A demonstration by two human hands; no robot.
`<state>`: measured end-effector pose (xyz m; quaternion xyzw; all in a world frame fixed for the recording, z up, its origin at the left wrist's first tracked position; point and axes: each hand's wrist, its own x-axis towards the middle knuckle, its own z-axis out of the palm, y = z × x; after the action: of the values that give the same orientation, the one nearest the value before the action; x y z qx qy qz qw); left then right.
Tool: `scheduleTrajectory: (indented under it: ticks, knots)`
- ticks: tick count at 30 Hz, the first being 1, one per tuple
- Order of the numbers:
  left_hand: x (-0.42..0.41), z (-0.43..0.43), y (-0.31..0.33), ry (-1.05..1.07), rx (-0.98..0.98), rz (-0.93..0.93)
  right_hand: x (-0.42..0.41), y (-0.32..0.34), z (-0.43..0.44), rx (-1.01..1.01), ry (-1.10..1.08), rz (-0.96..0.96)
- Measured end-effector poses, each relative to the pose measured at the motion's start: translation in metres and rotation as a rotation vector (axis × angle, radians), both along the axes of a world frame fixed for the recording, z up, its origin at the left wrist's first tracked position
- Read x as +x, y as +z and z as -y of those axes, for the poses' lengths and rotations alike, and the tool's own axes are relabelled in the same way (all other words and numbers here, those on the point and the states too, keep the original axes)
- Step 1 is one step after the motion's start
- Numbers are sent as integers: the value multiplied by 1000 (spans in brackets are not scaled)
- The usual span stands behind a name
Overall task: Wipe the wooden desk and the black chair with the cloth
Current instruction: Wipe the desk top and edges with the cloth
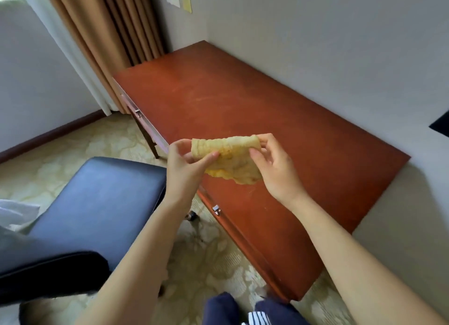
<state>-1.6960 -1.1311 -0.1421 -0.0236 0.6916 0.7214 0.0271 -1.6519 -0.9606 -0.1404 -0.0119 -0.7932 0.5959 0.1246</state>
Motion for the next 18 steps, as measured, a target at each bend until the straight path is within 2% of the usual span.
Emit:
scheduleTrajectory:
  ticks: [3,6,8,9,11,13,14,16,18]
  knots:
    - [-19,1,-8,-104,-137,-20,-3,-3,-6,-17,20,55]
    - [-25,-7,-20,-168,-534,-159,-1,-11,-15,12,26,105]
    - [-24,-17,-28,-179,-646,-172,2,-22,-24,-45,9,135]
    - [-23,-21,-32,-200,-620,-137,2,-28,-30,-138,-3,168]
    - [-19,-32,-36,-263,-445,4,4,-42,-45,-495,47,292]
    - [-12,-39,-34,-324,-248,137,6,-55,-59,-835,238,426]
    - [-8,-45,-34,-323,-202,165,9,-60,-66,-926,371,470]
    - [0,-60,-36,-302,-231,139,15,-73,-77,-1049,529,496]
    - [7,-74,-38,-313,-303,84,22,-88,-83,-1170,531,551]
